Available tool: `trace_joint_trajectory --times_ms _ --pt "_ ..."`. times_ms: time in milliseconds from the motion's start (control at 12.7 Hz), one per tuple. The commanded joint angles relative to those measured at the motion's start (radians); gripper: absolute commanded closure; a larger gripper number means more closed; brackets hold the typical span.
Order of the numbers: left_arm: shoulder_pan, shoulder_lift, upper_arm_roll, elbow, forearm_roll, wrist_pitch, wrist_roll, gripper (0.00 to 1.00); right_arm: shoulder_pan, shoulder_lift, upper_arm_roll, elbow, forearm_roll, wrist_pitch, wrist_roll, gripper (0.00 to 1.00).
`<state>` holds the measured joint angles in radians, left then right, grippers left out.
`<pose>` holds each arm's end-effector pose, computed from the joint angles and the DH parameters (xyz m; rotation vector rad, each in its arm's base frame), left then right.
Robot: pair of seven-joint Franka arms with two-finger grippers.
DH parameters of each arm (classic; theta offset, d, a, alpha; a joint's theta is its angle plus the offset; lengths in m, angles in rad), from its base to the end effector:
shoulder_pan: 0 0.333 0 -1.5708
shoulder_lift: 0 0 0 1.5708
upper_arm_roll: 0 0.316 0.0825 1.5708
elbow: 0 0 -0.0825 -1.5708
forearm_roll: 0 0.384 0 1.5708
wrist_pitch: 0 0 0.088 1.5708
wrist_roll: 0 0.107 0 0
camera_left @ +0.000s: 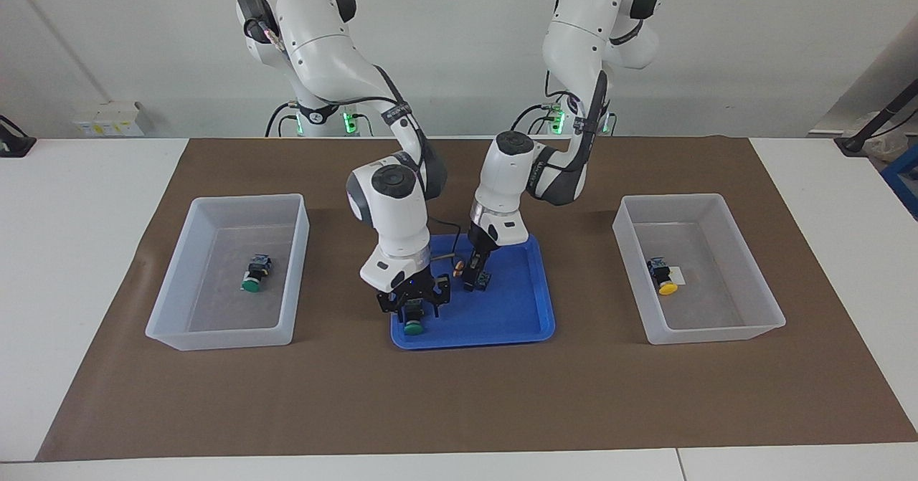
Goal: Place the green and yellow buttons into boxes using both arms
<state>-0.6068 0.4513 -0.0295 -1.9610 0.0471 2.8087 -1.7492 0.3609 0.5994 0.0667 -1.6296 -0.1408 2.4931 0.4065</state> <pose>0.5238 -0.3882 0.2854 2.3770 1.4200 0.2210 0.6518 0.2902 0.2982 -3.0599 -0.1613 -0.4147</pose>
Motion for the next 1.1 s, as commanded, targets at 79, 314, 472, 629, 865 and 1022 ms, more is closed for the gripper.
trace_joint_trajectory --times_ms 79,314,472,629,865,1022 --pt "0.077 -0.006 0.005 0.054 0.017 -0.104 0.094 1.0 -0.005 -0.027 0.001 -0.056 -0.033 0.026 0.034 0.57" --pt "0.139 0.012 0.003 0.169 0.017 -0.241 0.187 1.0 -0.007 -0.056 0.001 -0.055 -0.031 0.015 0.046 1.0" --pt "0.18 0.004 0.002 0.201 0.017 -0.261 0.218 1.0 -0.026 -0.102 0.002 -0.056 -0.029 0.006 0.102 1.0" --pt "0.237 -0.017 -0.003 0.227 0.017 -0.303 0.25 1.0 -0.065 -0.179 0.004 -0.059 -0.022 -0.063 0.112 1.0" --pt "0.324 -0.063 -0.013 0.275 0.013 -0.435 0.354 1.0 -0.146 -0.336 0.004 -0.161 -0.017 -0.169 0.095 1.0" --pt "0.38 -0.103 -0.013 0.275 0.005 -0.498 0.492 1.0 -0.223 -0.441 0.004 -0.277 -0.013 -0.169 -0.016 1.0"
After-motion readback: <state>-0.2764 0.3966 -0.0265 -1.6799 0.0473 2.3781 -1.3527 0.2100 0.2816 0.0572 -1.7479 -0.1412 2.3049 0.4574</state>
